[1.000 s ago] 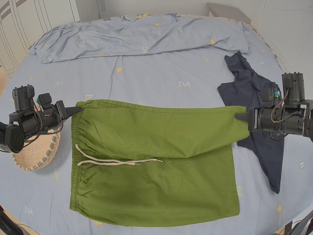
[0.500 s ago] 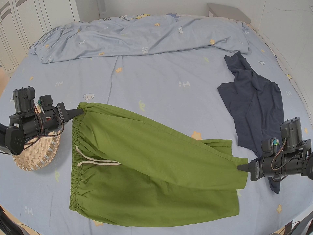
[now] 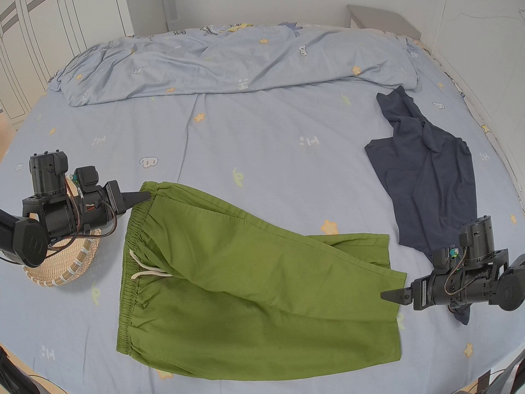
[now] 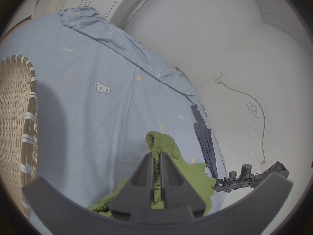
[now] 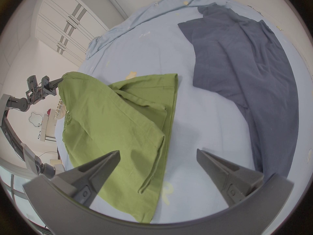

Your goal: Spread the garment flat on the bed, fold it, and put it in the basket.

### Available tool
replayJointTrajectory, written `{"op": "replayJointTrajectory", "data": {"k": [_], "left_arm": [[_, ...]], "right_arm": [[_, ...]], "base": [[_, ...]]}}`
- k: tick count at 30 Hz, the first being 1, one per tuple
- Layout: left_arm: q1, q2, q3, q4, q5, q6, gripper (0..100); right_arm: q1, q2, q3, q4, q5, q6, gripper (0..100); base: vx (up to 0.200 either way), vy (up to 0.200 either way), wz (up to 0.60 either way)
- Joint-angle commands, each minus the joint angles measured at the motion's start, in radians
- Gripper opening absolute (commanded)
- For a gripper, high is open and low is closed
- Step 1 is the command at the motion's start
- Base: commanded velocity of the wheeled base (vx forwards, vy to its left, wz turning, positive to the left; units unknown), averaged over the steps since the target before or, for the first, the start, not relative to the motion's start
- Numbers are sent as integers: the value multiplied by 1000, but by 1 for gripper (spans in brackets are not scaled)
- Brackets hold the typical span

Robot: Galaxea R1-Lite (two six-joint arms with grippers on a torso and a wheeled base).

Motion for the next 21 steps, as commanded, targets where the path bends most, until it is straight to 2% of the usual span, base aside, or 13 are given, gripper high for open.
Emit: {"op": "replayJointTrajectory", "data": {"k": [1, 9, 19, 20, 21], "left_arm": [[-9, 3, 3, 0, -1, 0, 0], [-6, 2, 2, 0, -1, 0, 0], [-6, 3, 0, 0, -1, 0, 0], [-6, 3, 0, 0, -1, 0, 0], [-4, 3, 0, 0, -1, 0, 0]], "right_arm": [[-2, 23, 6, -4, 1, 1, 100], [5, 24, 3, -152, 22, 77, 100], [9, 26, 12, -168, 22, 79, 100], [9, 26, 14, -168, 22, 77, 0], [9, 26, 14, -168, 22, 77, 0]], "base": [[0, 0, 0], [0, 0, 0], [0, 0, 0], [0, 0, 0], [0, 0, 0]]}}
